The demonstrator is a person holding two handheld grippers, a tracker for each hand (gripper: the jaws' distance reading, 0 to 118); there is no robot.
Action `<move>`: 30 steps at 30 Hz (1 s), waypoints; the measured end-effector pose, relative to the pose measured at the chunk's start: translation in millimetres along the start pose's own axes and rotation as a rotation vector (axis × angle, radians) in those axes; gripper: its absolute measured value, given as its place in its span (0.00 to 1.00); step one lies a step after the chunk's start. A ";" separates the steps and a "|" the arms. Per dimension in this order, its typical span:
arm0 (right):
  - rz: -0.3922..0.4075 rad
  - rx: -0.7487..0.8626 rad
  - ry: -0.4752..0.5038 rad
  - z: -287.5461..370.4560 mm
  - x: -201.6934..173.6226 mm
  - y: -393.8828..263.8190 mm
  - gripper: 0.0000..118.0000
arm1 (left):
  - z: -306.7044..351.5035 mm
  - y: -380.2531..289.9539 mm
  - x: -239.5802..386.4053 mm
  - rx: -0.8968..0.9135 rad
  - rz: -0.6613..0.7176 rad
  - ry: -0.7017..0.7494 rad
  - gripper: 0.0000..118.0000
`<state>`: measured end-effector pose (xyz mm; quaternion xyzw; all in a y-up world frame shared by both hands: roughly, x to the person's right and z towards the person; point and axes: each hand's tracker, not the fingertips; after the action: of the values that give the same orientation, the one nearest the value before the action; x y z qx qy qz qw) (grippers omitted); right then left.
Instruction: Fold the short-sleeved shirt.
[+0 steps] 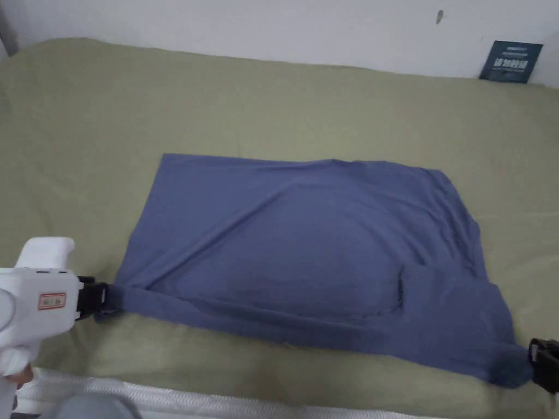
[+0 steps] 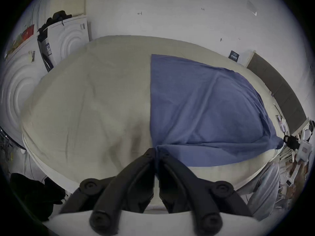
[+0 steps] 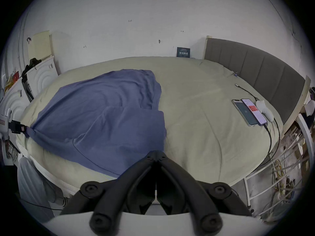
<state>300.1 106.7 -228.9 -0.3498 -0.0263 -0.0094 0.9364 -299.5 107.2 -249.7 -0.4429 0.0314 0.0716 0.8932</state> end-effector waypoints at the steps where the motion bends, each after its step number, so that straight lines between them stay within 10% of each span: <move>1: 0.000 -0.003 0.005 -2.2 2.3 1.0 0.00 | 0.9 -0.6 -0.8 0.001 0.000 0.002 0.03; 3: 0.004 -0.012 0.013 -5.8 3.2 2.6 0.08 | 1.9 -2.3 1.2 0.004 -0.004 0.006 0.03; 6: 0.018 -0.101 0.058 -17.0 -0.7 2.5 1.00 | 0.5 -2.2 3.3 0.004 -0.013 0.017 0.03; 9: 0.067 -0.117 0.053 -19.2 -4.6 -2.0 0.75 | -0.6 -2.3 3.8 0.003 -0.011 0.025 0.03; 12: 0.075 -0.115 0.037 -27.4 -5.3 -6.4 0.07 | -1.1 -1.0 1.9 0.008 -0.007 0.029 0.03; 30: 0.120 0.002 0.042 -96.0 -31.0 160.2 0.03 | -44.4 132.6 14.0 0.086 -0.027 0.066 0.03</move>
<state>279.0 164.7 -407.8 -0.3497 0.0145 0.0393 0.9359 -306.0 152.5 -382.5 -0.4066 0.0582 0.0434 0.9107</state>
